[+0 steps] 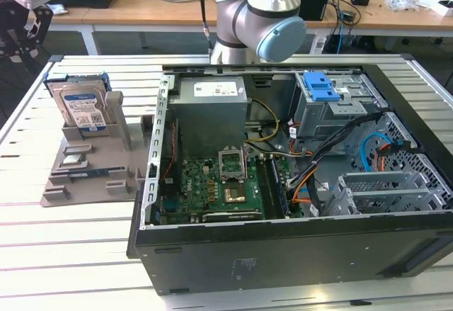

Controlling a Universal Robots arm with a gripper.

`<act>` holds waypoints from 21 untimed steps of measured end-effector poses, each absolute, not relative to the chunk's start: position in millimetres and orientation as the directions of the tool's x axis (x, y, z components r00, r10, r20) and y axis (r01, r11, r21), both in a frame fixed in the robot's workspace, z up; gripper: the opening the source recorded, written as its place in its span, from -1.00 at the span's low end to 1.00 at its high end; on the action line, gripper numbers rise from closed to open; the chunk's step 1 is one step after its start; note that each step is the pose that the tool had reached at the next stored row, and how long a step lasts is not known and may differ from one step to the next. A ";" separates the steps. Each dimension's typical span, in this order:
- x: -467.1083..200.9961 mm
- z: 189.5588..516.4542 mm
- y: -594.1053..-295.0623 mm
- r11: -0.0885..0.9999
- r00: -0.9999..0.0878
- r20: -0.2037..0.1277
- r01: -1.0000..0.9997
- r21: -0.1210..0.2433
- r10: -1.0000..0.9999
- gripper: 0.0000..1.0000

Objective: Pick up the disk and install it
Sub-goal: 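Pick up the disk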

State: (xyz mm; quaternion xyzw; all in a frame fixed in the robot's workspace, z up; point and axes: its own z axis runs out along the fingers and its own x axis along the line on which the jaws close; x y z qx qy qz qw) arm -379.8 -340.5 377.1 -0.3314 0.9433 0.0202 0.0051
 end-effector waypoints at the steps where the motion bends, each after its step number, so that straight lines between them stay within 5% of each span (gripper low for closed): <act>1: -379.8 377.1 -340.5 0.773 -0.773 -0.023 -0.634 0.035 -0.633 -0.79; 21: -379.8 377.2 -340.5 0.578 -0.579 -0.023 -0.815 0.035 -0.815 -0.79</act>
